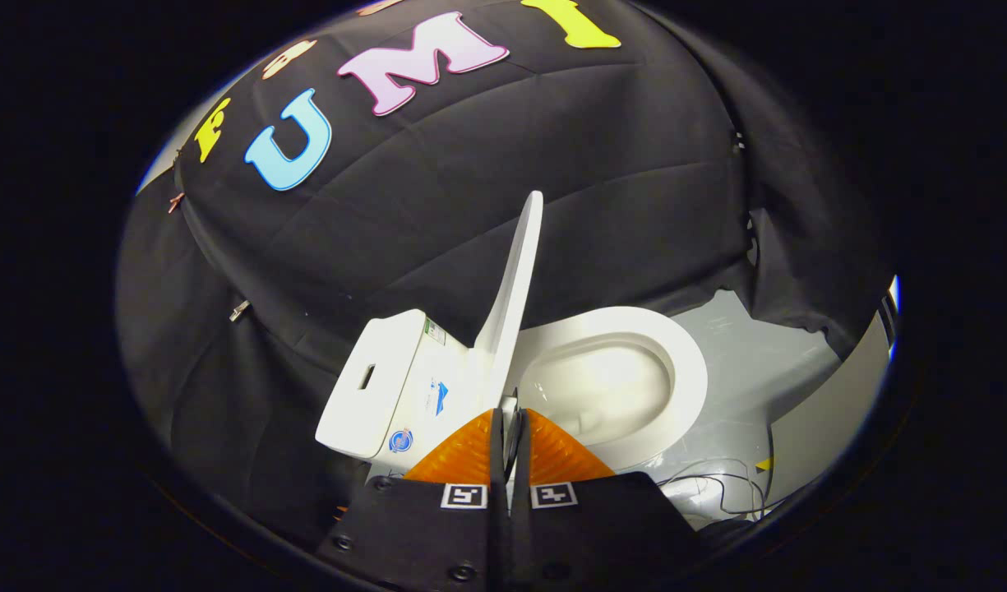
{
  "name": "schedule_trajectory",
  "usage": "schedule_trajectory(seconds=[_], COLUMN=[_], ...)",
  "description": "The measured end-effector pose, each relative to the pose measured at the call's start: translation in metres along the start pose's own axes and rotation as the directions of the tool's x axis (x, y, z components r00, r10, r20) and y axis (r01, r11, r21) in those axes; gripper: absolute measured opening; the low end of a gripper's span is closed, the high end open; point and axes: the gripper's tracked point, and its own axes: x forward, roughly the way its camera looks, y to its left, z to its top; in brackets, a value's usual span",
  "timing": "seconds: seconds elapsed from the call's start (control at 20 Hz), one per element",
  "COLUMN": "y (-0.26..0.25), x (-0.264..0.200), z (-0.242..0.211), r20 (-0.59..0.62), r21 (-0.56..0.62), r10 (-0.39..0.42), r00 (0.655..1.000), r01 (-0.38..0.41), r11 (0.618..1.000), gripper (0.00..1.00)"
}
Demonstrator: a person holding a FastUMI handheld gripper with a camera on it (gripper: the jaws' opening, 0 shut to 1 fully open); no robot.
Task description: Open the toilet lid.
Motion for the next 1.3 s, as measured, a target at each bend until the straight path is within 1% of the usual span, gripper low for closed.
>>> schedule_trajectory(seconds=[0.25, 0.5, 0.7, 0.9, 1.0, 1.05, 1.15, 1.3], y=[0.053, 0.108, 0.154, 0.201, 0.216, 0.225, 0.241, 0.263], x=[-0.004, -0.001, 0.002, 0.014, 0.018, 0.022, 0.029, 0.034], z=[0.007, 0.005, -0.001, -0.010, -0.012, -0.015, -0.023, -0.029], r20=[0.015, 0.029, 0.050, 0.091, 0.133, 0.138, 0.148, 0.186], r21=[-0.076, -0.167, -0.219, -0.309, -0.317, -0.306, -0.323, -0.375], r10=[-0.019, -0.099, -0.128, -0.183, -0.231, -0.245, -0.256, -0.273], r00=[1.000, 0.995, 0.990, 0.979, 0.964, 0.960, 0.955, 0.944], r01=[0.020, 0.102, 0.136, 0.203, 0.262, 0.277, 0.291, 0.325], r11=[0.997, 0.981, 0.966, 0.929, 0.912, 0.911, 0.900, 0.868], gripper=[0.05, 0.05, 0.06, 0.05, 0.06, 0.06, 0.06, 0.06])
